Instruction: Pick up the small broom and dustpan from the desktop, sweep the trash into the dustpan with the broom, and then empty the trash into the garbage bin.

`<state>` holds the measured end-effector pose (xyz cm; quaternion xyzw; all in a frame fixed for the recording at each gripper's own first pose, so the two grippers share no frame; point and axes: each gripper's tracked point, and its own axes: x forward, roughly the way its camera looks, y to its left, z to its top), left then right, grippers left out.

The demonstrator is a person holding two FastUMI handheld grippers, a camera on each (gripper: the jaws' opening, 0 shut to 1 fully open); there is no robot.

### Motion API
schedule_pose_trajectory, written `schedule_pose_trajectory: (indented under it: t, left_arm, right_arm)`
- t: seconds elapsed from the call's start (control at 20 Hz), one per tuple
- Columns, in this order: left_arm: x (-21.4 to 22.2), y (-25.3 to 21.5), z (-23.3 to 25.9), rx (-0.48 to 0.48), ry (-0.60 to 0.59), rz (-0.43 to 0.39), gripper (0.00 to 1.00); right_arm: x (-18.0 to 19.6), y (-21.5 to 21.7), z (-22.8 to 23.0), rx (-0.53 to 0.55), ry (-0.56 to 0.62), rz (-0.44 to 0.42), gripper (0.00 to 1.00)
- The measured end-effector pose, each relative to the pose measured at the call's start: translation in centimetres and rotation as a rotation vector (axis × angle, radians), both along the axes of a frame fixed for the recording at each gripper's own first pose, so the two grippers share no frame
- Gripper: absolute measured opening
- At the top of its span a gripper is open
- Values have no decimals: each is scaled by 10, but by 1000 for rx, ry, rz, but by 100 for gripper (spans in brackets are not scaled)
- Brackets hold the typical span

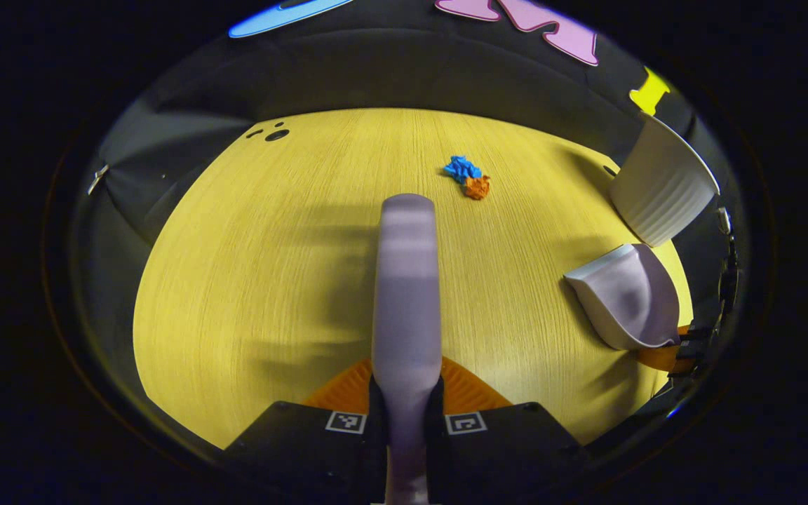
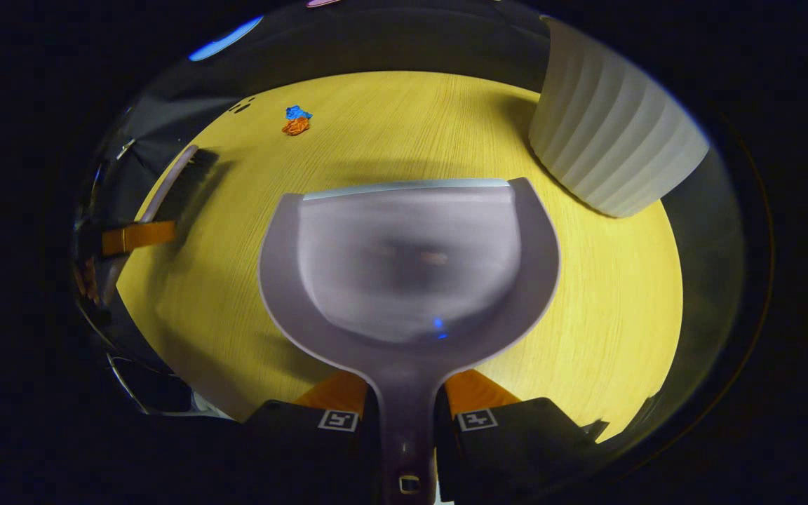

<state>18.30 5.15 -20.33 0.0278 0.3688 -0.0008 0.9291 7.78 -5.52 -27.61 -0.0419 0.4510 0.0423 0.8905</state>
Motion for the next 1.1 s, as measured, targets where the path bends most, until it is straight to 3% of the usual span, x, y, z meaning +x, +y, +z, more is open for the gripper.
schedule_pose_trajectory:
  t: [0.35,0.4,0.5,0.65,0.75,0.9,1.0,1.1]
  left_arm:
    - [73,14,31,76,29,-83,27]
    - [86,15,35,90,34,-94,27]
    - [113,16,41,133,41,-130,27]
    - [146,13,45,207,67,-198,25]
    - [163,11,45,276,90,-255,27]
    - [183,0,44,364,113,-359,27]
    - [188,-10,44,389,135,-413,27]
    - [191,-22,48,396,145,-464,27]
  right_arm:
    - [14,-10,43,-73,-72,127,36]
    - [15,-9,48,-81,-75,145,40]
    - [18,-11,51,-102,-77,181,32]
    - [26,-9,50,-105,-56,212,40]
    - [30,-9,45,-111,-42,230,40]
    - [35,-7,36,-121,-16,253,32]
    - [39,-5,32,-133,0,277,40]
    - [40,-6,29,-146,14,303,37]
